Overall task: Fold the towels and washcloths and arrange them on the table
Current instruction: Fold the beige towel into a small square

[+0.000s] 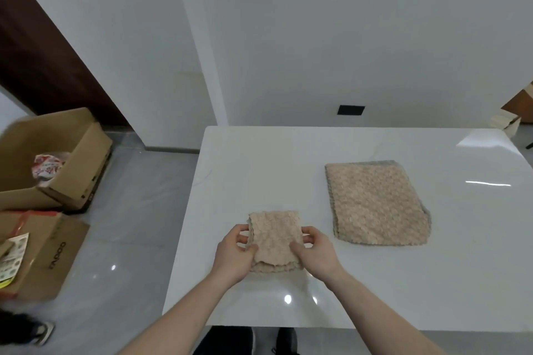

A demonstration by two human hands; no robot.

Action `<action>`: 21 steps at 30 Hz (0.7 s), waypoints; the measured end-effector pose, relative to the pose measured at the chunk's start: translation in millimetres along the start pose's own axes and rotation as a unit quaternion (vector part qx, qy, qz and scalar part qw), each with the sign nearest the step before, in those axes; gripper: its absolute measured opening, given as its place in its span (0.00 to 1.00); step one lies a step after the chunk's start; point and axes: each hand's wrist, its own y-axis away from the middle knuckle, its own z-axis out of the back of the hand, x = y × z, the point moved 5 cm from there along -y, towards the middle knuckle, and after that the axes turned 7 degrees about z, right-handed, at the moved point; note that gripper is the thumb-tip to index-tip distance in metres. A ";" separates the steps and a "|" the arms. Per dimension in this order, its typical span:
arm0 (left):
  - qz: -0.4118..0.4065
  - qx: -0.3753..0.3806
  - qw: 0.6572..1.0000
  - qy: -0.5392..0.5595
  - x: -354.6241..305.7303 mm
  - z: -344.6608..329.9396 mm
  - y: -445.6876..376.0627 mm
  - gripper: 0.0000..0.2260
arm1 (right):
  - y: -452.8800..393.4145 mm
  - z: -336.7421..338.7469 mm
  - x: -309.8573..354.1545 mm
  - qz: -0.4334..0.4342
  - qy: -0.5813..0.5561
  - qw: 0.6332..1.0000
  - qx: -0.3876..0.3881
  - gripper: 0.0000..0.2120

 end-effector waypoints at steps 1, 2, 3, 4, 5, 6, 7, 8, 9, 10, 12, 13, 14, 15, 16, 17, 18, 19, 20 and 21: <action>0.006 -0.006 1.000 0.000 4.1 7.7 -1.9 0.15 | -0.1 -7.8 3.5 0.001 0.002 1.000 0.005 0.13; 0.011 -0.011 1.000 -0.001 8.3 15.3 -4.5 0.15 | -0.7 -15.7 6.6 0.003 0.004 1.000 0.008 0.13; 0.014 -0.013 1.000 -0.003 11.1 22.7 -7.6 0.15 | -1.4 -22.7 10.2 0.006 0.005 1.000 0.009 0.13; 0.015 -0.014 1.000 -0.007 13.9 29.3 -11.9 0.15 | -2.7 -28.8 14.3 0.009 0.008 1.000 0.008 0.13; 0.015 -0.013 1.000 -0.009 15.5 35.3 -17.1 0.15 | -5.1 -34.2 18.2 0.010 0.012 1.000 0.007 0.13; 0.012 -0.010 1.000 -0.011 16.6 40.7 -23.6 0.15 | -8.8 -38.9 22.4 0.012 0.016 1.000 0.004 0.13; 0.008 -0.006 1.000 -0.013 16.2 46.0 -30.1 0.15 | -12.8 -43.2 26.5 0.012 0.018 1.000 -0.001 0.13; 0.002 -0.001 1.000 -0.015 15.4 51.5 -36.8 0.14 | -16.5 -47.8 30.6 0.010 0.016 1.000 -0.008 0.12; -0.006 0.005 1.000 -0.018 13.5 58.0 -43.6 0.14 | -19.9 -52.9 34.6 0.006 0.013 1.000 -0.018 0.12; -0.015 0.012 1.000 -0.022 12.0 65.9 -51.8 0.14 | -23.3 -59.1 38.6 0.000 0.008 1.000 -0.030 0.11; -0.026 0.023 0.999 -0.028 11.2 84.5 -67.6 0.14 | -27.8 -76.2 46.8 -0.012 -0.002 0.999 -0.050 0.11; -0.031 0.028 0.999 -0.029 11.6 94.6 -75.4 0.14 | -29.6 -86.2 51.9 -0.016 -0.008 0.998 -0.058 0.11; -0.035 0.033 0.998 -0.029 13.3 104.2 -84.5 0.14 | -32.0 -96.4 57.1 -0.019 -0.015 0.998 -0.064 0.11; -0.037 0.039 0.998 -0.030 15.1 113.2 -92.8 0.14 | -34.4 -106.0 62.1 -0.022 -0.021 0.997 -0.071 0.11; -0.037 0.047 0.998 -0.032 17.9 121.6 -100.6 0.15 | -36.5 -115.0 66.4 -0.024 -0.029 0.996 -0.079 0.11; -0.036 0.055 0.997 -0.037 20.2 129.0 -106.8 0.15 | -38.0 -123.3 68.4 -0.028 -0.039 0.995 -0.088 0.11; -0.035 0.064 0.996 -0.044 23.7 134.8 -112.1 0.14 | -38.4 -131.2 69.0 -0.032 -0.048 0.994 -0.095 0.11; -0.034 0.072 0.996 -0.049 26.8 139.5 -115.4 0.14 | -37.4 -138.5 68.9 -0.036 -0.052 0.993 -0.099 0.12; -0.032 0.078 0.995 -0.053 29.8 142.9 -118.4 0.13 | -35.9 -144.5 67.6 -0.040 -0.054 0.992 -0.103 0.12; -0.033 0.084 0.994 -0.057 30.2 145.4 -120.5 0.13 | -34.8 -148.7 66.0 -0.043 -0.056 0.992 -0.107 0.13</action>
